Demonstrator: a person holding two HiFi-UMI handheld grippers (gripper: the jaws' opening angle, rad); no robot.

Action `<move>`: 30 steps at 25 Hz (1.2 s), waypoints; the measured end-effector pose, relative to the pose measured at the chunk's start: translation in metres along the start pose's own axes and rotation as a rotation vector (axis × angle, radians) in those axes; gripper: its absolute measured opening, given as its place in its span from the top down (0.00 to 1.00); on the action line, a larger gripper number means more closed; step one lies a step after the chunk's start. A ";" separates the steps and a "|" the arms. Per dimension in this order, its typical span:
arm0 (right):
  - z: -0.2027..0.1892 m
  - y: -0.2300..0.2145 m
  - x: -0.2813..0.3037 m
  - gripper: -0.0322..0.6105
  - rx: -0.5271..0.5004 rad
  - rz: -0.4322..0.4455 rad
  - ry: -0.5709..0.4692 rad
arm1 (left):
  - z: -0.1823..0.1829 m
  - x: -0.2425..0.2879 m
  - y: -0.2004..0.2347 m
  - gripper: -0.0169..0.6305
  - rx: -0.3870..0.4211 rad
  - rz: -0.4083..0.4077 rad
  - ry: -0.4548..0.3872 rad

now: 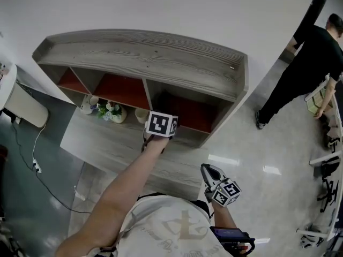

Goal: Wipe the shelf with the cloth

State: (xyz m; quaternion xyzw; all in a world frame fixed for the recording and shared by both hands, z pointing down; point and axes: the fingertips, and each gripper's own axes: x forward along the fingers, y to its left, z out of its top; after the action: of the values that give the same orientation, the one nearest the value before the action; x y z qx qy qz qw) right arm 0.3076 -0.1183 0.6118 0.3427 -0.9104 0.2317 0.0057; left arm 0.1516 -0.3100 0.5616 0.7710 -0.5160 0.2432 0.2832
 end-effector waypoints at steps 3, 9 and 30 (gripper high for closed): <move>0.001 0.011 -0.001 0.94 -0.012 0.000 -0.003 | -0.009 -0.010 0.000 0.82 0.004 -0.009 0.002; -0.005 0.037 -0.005 0.94 -0.032 -0.013 -0.013 | -0.035 -0.033 -0.004 0.82 0.011 -0.074 -0.026; -0.010 0.117 0.057 0.94 -0.105 0.140 0.039 | -0.112 -0.150 0.036 0.82 0.056 -0.156 -0.223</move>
State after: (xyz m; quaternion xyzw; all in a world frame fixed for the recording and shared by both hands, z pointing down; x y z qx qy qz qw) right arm 0.1893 -0.0728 0.5817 0.2729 -0.9428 0.1900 0.0254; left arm 0.0561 -0.1453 0.5492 0.8384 -0.4759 0.1477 0.2206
